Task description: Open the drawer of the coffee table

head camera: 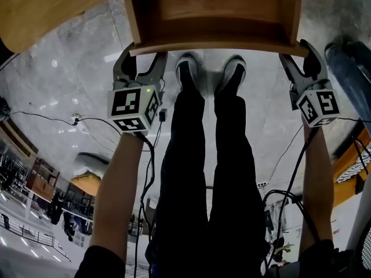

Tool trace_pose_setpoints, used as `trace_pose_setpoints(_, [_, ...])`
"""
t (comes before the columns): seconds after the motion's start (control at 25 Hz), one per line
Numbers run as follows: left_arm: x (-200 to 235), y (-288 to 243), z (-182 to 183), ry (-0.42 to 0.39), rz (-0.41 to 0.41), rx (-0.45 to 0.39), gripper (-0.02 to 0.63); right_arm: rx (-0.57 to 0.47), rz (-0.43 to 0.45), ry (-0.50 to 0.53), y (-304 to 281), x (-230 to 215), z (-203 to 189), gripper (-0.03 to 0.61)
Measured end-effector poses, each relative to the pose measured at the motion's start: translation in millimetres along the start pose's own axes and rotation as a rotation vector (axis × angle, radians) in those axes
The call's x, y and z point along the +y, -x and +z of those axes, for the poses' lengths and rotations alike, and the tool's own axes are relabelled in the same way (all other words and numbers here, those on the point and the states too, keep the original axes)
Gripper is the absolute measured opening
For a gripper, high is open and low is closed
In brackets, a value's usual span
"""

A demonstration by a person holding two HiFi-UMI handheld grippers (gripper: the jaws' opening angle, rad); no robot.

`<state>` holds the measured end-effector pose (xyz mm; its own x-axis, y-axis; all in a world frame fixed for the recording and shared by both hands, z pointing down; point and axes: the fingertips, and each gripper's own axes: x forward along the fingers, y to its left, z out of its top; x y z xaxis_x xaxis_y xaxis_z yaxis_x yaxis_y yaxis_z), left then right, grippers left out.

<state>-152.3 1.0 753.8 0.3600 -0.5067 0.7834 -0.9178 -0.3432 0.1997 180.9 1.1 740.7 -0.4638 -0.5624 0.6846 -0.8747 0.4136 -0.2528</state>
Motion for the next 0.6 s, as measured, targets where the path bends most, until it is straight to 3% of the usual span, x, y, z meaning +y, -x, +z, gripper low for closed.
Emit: trace_pose_setpoints(0.6, [-3,2,-43,0.004,0.005,0.146,0.287,0.141,-0.005,0.023,3,15,-44,0.291])
